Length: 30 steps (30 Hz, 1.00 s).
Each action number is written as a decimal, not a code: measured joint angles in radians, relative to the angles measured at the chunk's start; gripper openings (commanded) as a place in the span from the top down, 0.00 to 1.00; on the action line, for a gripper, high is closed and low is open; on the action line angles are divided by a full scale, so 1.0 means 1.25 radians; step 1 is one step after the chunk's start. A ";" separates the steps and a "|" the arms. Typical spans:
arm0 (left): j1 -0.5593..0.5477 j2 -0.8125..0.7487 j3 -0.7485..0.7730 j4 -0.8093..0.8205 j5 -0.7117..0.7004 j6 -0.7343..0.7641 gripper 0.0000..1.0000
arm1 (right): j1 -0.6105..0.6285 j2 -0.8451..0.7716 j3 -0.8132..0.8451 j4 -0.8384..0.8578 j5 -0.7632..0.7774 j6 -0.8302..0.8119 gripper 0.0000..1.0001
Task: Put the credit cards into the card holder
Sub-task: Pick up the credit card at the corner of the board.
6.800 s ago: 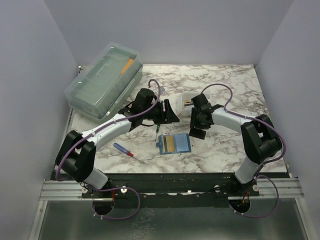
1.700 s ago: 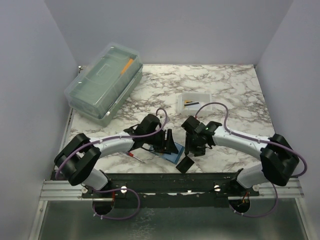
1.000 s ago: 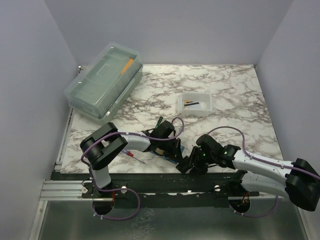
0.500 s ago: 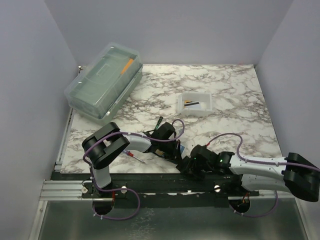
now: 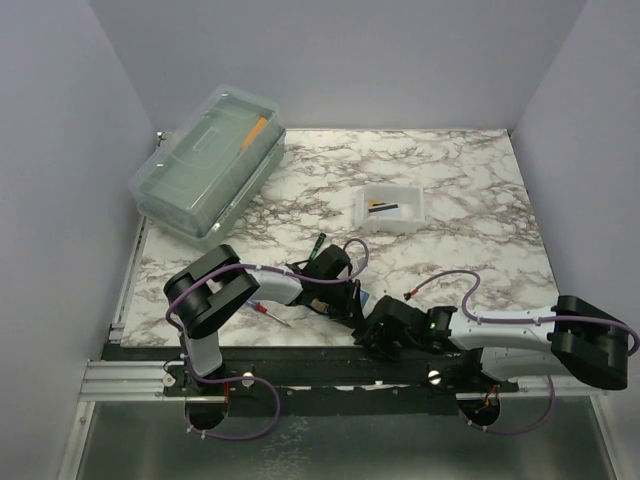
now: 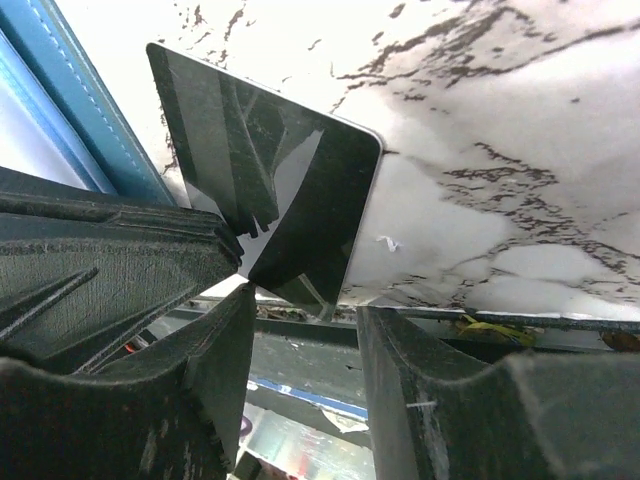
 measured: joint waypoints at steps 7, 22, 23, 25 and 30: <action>0.000 0.000 -0.001 0.002 0.000 0.000 1.00 | 0.017 -0.007 0.000 -0.005 0.028 0.029 0.62; 0.000 0.003 -0.001 0.007 0.004 -0.002 1.00 | 0.022 -0.085 0.000 -0.080 0.070 0.037 0.78; 0.000 0.004 -0.001 0.008 0.006 -0.002 1.00 | 0.022 -0.087 0.000 -0.084 0.071 0.036 0.80; 0.000 0.005 -0.001 0.010 0.007 -0.003 1.00 | 0.023 -0.092 -0.001 -0.089 0.074 0.035 0.83; 0.000 0.007 -0.001 0.014 0.012 -0.003 1.00 | 0.026 -0.097 -0.001 -0.092 0.081 0.027 0.87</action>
